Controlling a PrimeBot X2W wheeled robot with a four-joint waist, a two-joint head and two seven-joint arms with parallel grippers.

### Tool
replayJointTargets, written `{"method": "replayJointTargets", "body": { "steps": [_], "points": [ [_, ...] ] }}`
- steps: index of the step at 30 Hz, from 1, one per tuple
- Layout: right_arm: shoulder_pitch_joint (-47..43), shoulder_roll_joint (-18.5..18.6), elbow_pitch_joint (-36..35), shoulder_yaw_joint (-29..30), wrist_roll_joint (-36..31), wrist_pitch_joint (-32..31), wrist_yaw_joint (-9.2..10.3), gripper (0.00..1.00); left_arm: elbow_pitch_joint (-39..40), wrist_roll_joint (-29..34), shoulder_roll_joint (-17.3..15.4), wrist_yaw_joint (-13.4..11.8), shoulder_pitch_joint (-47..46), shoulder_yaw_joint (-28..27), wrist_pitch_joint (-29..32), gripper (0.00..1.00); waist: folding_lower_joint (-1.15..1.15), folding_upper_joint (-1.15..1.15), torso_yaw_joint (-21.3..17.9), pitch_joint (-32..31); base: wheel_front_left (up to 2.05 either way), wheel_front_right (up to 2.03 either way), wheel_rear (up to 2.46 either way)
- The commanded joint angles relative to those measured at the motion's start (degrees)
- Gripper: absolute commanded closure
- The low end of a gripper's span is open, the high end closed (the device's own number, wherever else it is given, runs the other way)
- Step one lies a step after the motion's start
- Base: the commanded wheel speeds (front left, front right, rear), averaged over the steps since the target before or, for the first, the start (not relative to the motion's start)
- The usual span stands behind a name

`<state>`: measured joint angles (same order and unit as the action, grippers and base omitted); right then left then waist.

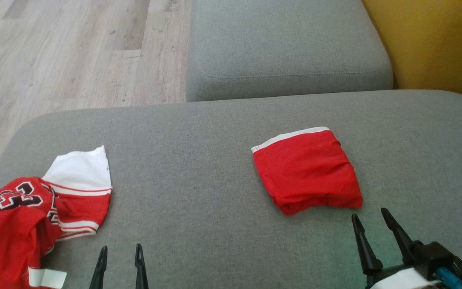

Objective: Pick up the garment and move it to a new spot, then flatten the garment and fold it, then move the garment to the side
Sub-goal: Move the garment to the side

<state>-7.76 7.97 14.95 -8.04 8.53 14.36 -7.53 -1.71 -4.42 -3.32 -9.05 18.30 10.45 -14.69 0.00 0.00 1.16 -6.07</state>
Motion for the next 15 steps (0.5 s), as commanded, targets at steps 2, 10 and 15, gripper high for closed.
{"method": "replayJointTargets", "body": {
  "steps": [2, 10, 15],
  "points": [
    [1.53, 0.31, -1.47, -0.85, -0.45, 0.63, 0.04, 0.0, 1.52, 0.75, 0.42, 0.1, -1.67, -2.18, -0.3, 0.0, 0.0, 0.0, 0.09, -0.07, 0.0, 0.0, 0.0],
    [1.03, 0.16, -1.28, -0.99, -0.54, 0.63, 0.04, 0.0, 1.48, 0.91, 0.43, 0.07, -1.83, -2.14, -0.3, 0.0, 0.0, 0.0, -0.2, -0.16, 0.0, 0.0, 0.0],
    [0.73, -0.13, -1.36, -0.96, -0.58, 0.63, 0.04, 0.0, 1.79, 0.92, 0.44, -0.14, -1.76, -2.28, -0.3, 0.0, 0.0, 0.0, -0.8, -0.16, 0.0, 0.0, 0.0]
  ]
}}
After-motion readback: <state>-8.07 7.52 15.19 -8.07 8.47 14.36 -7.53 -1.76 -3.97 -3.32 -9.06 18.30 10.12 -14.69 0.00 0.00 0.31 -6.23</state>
